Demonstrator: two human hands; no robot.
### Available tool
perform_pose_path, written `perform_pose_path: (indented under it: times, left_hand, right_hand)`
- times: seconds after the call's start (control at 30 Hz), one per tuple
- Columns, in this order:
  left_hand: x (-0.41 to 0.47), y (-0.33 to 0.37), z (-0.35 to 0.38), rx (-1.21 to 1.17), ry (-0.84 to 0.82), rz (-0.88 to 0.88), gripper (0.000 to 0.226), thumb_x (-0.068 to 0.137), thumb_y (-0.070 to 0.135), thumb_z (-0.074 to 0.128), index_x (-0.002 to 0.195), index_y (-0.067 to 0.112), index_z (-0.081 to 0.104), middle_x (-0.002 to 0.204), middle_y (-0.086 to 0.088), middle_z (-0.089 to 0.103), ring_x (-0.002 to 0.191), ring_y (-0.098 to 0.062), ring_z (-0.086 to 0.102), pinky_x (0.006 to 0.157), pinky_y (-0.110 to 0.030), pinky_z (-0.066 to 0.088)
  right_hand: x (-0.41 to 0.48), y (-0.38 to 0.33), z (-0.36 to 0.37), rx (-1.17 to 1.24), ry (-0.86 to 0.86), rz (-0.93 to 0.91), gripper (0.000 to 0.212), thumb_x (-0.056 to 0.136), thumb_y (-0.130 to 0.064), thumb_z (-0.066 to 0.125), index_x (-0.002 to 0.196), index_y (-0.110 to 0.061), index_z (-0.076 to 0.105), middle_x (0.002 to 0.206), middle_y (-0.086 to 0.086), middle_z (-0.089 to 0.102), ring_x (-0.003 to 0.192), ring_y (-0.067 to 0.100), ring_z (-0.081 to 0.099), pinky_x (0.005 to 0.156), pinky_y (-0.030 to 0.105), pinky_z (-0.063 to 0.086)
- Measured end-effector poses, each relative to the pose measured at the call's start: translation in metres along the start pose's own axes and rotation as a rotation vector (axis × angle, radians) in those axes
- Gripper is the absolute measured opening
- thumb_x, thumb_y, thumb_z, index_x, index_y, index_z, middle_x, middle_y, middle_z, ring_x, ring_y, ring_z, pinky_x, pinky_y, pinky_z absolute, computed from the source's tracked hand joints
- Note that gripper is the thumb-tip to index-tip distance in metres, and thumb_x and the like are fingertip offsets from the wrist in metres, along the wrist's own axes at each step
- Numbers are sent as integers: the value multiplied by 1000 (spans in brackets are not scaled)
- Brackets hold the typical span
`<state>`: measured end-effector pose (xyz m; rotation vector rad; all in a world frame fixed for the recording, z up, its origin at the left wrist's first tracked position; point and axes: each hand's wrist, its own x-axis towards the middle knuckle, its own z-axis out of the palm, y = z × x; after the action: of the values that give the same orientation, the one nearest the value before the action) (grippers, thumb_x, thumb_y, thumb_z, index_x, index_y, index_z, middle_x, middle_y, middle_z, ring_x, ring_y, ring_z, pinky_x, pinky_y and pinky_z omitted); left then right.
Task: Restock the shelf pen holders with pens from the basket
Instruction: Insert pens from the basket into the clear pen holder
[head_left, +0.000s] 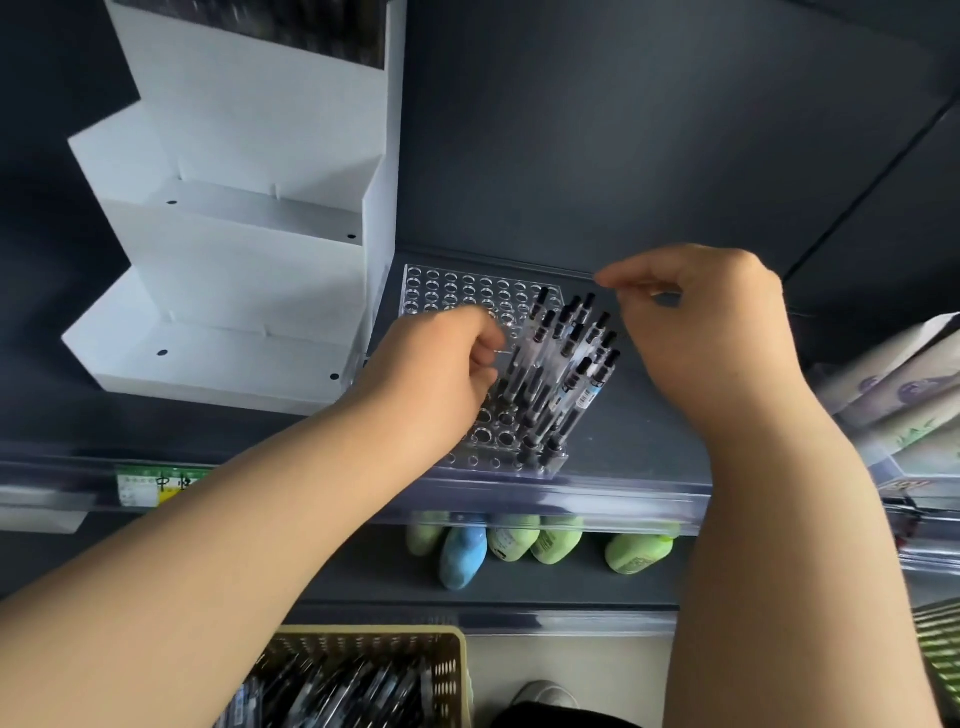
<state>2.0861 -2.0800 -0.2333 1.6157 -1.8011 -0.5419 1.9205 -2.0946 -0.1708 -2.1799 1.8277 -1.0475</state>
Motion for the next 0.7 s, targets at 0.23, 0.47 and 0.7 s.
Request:
perform_pose_path:
  times: [0.23,0.47,0.7]
  left_hand:
    - [-44,-1,-37,200,-36,67,26,89,9,57,113,16,63,107,0,62,94,-17,58,89,-32,47]
    - [-144,-48,-74,434,-216,-76,29,91,19,56,119,22,59,117,6,59,103,-15,56,92,-33,47]
    - [-221,-95,-76,485,-437,-257,27,94,22,49,120,26,59,114,5,57,102,-14,55,92,-28,45]
  right_hand:
    - [-23,-16,1,11,89,-135,25,83,-2,57,93,-16,74,80,-8,62,64,-3,49,65,-1,32]
    - [-103,-25,28,73,131,-346,20,81,1,58,94,-6,72,92,6,70,85,20,61,80,22,45]
    - [-213,-48,78,-29,-682,-244,20,88,-12,54,103,-13,68,102,5,66,100,22,58,87,31,47]
